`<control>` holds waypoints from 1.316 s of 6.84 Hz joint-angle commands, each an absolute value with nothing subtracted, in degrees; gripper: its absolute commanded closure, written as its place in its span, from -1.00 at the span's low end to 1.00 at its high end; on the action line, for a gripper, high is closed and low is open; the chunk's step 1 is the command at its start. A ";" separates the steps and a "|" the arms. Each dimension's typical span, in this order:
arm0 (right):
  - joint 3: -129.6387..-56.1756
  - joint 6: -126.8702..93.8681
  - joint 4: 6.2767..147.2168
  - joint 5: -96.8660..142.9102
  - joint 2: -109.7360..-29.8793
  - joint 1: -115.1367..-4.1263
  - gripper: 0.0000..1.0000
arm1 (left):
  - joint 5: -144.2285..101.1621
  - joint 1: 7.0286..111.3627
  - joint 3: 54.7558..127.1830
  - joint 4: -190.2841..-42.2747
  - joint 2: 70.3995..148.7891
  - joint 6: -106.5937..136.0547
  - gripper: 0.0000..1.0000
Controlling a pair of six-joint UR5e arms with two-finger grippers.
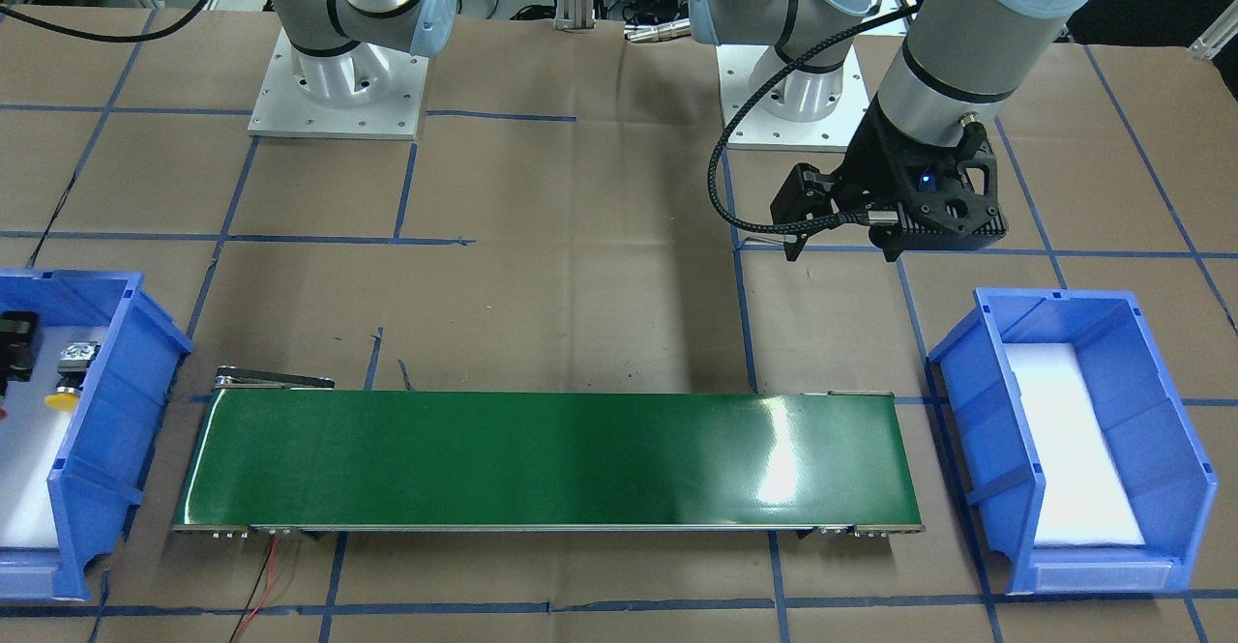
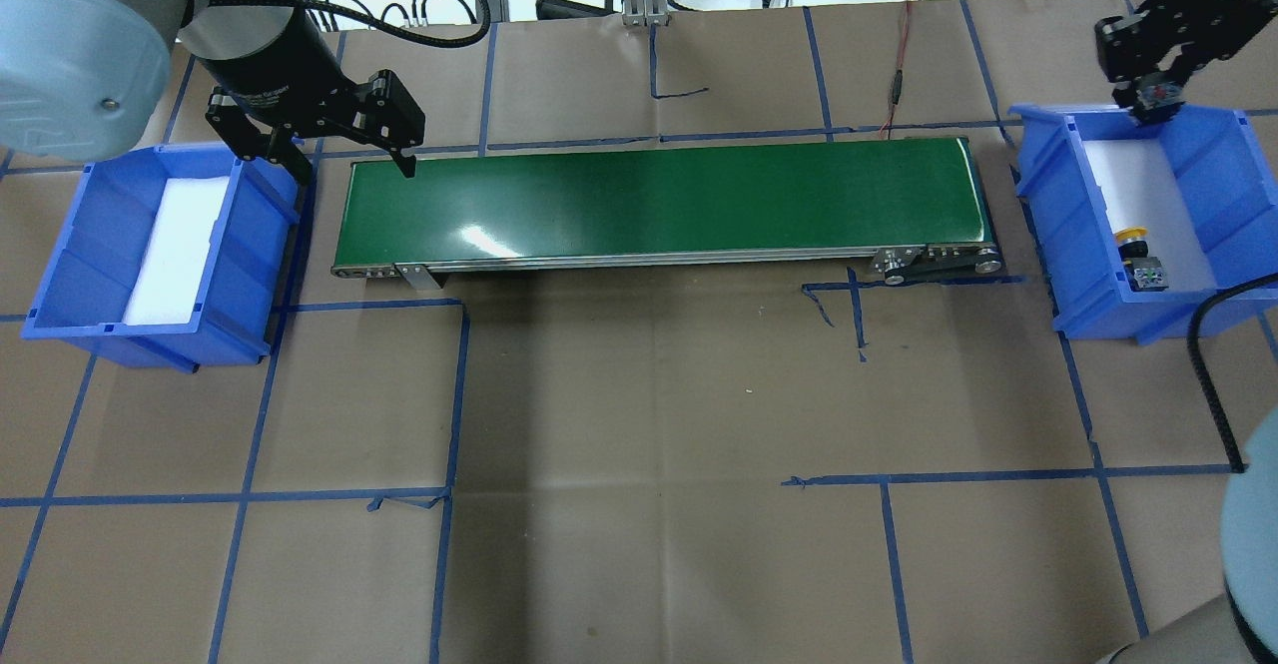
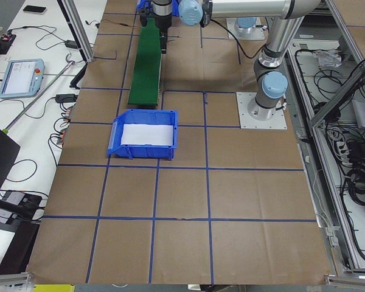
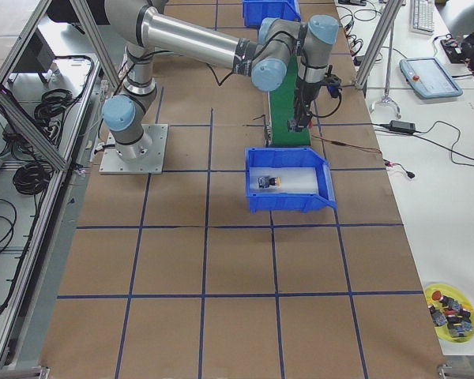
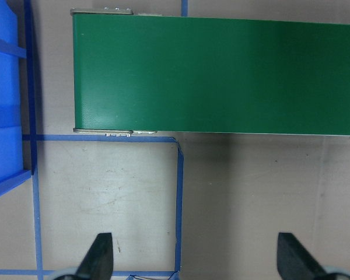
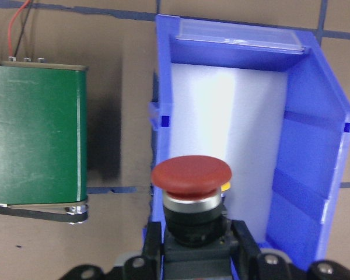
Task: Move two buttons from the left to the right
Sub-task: 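Lift the red button with the right gripper and carry it to the bin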
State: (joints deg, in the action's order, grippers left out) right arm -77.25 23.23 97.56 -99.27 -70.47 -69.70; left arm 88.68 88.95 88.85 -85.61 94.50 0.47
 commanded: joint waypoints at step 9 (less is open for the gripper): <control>-81.64 34.28 111.09 -91.41 -58.01 -61.17 0.94 | 90.62 88.68 85.61 -85.78 95.89 0.18 -1.00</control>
State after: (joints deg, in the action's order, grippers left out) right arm -79.89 34.56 110.96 -92.49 -58.09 -61.12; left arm 90.42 88.70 85.95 -85.69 95.72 0.18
